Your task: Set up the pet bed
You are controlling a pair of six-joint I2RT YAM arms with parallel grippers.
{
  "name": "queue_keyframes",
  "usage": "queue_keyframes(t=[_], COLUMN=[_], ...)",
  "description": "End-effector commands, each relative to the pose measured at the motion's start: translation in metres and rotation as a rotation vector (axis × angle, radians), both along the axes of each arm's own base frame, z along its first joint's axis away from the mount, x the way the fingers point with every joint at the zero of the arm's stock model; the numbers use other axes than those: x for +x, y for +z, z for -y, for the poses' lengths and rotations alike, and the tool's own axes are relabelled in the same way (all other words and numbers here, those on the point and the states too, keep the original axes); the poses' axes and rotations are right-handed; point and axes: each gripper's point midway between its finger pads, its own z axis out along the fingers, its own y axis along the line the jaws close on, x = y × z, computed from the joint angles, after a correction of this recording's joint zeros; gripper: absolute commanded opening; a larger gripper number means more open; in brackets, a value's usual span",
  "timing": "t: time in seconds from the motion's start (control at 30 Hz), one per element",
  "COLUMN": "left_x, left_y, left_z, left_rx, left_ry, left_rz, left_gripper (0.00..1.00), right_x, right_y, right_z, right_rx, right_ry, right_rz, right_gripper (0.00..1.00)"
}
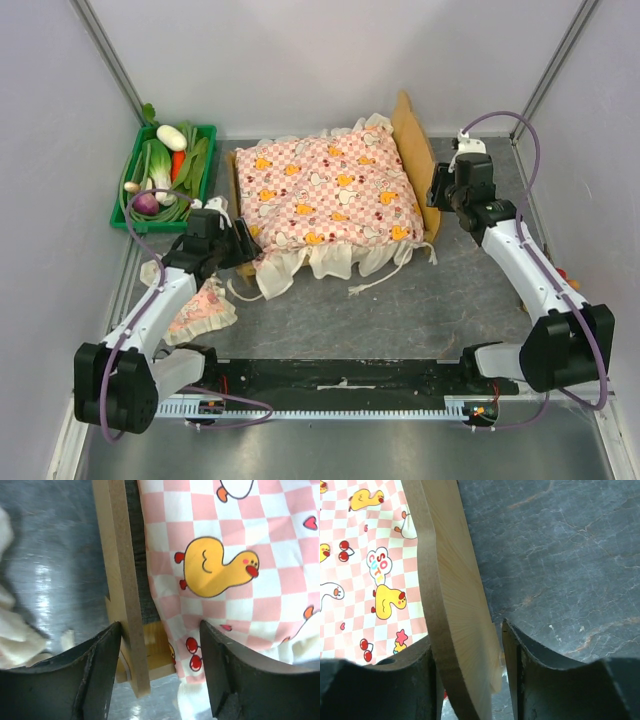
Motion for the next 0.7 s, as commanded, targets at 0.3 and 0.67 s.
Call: queue_keyframes(t=[0.3,0.67], left_x=[-0.053,-0.113], left_y=[0.048,0.056], left_z=[0.11,0.2], left_rx=[-0.481,-0.509], left_ry=[-0.333,-0.55], left_rz=[0.107,0.048], left_gripper=[0.62,0.6], right_x=[0.055,0.074], right_y=[0.022,0.016], right_z=[0.017,-0.021], right_rx=[0.046,0.126], right_ry=[0.012,0.215], right_rz=[0.054,-0.01], right_gripper=[0.54,0.6])
